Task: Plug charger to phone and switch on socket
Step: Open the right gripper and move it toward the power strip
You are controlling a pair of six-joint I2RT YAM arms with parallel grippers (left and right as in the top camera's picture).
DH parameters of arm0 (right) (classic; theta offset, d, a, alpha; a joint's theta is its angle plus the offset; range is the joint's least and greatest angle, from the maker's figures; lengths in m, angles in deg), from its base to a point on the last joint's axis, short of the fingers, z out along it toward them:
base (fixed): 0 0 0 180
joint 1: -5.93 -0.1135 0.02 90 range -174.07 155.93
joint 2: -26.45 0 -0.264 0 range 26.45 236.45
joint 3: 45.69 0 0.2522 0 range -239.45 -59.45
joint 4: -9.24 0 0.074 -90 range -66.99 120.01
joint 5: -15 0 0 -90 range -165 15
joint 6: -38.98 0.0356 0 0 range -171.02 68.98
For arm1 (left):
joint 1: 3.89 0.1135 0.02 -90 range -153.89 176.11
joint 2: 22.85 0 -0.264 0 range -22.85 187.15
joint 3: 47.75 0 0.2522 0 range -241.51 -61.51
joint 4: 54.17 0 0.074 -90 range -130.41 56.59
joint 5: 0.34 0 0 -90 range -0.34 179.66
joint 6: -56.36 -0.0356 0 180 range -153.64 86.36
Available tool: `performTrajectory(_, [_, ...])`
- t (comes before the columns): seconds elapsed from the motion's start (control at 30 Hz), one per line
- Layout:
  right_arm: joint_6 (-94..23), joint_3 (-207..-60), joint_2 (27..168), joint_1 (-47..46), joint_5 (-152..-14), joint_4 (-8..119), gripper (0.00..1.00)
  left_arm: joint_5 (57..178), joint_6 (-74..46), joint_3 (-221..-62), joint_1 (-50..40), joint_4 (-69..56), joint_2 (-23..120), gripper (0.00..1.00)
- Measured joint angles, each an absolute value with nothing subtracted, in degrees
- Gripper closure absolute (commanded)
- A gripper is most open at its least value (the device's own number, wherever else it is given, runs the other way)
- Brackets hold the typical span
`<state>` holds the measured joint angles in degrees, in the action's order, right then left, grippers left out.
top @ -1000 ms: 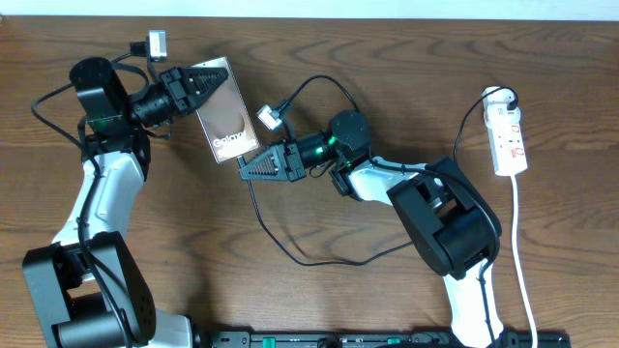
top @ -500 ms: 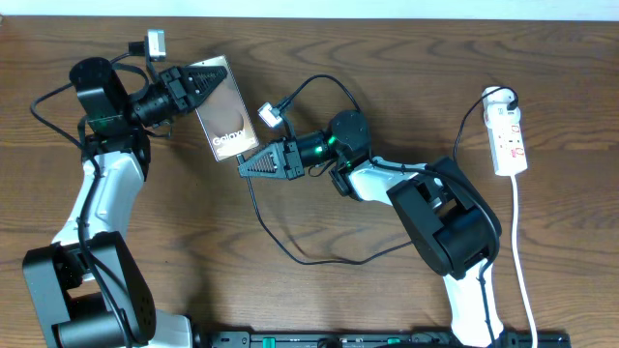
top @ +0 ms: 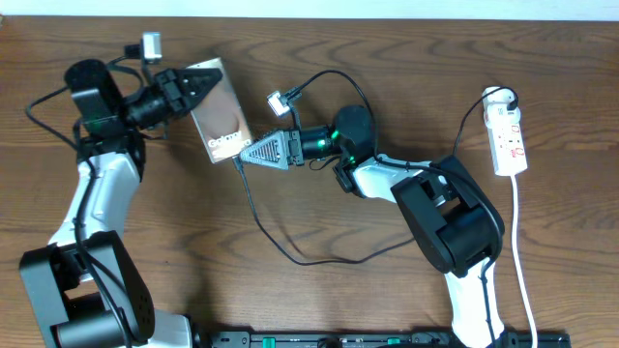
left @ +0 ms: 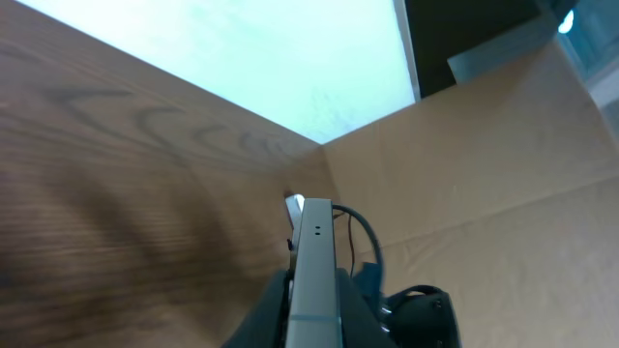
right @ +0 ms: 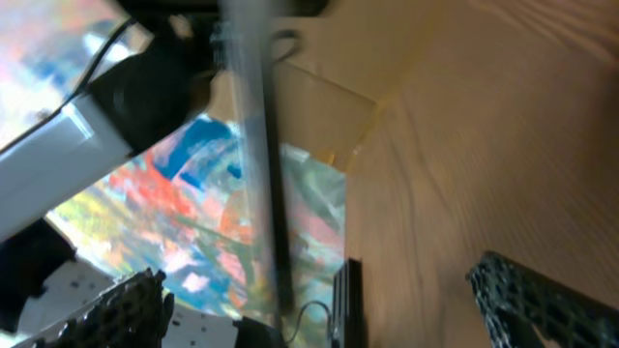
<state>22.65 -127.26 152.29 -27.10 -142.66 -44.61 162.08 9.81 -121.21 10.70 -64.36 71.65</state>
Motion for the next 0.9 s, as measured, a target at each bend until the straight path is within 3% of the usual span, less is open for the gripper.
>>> performTrajectory(0.2, [14.5, -127.6, 152.3, -24.5, -137.5, -22.4, 0.01, 165.5, 9.8, -121.2, 16.4, -61.6, 71.7, 0.93])
performTrajectory(0.47, [6.9, -127.8, 152.0, -18.2, -134.8, -13.9, 0.01, 167.7, 7.1, -121.2, 21.3, -55.6, 71.6, 0.93])
performTrajectory(0.6, [-3.7, -128.2, 148.2, -16.0, -127.1, 14.9, 0.01, 167.8, 0.6, -121.2, 21.3, -45.9, 71.7, 0.93])
performTrajectory(0.63, [-9.1, -128.9, 145.1, -15.9, -121.8, 27.1, 0.01, 167.7, -1.9, -121.1, 21.3, -43.0, 71.7, 0.92])
performTrajectory(0.77, [-18.7, -131.3, 132.5, -16.6, -107.3, 43.1, 0.01, 166.0, -9.4, -121.1, 21.3, -33.8, 71.7, 0.93])
performTrajectory(0.9, [-21.2, -132.5, 120.0, -17.7, -94.3, 50.5, 0.01, 158.6, -17.1, -121.2, 20.1, -21.1, 71.8, 0.93])
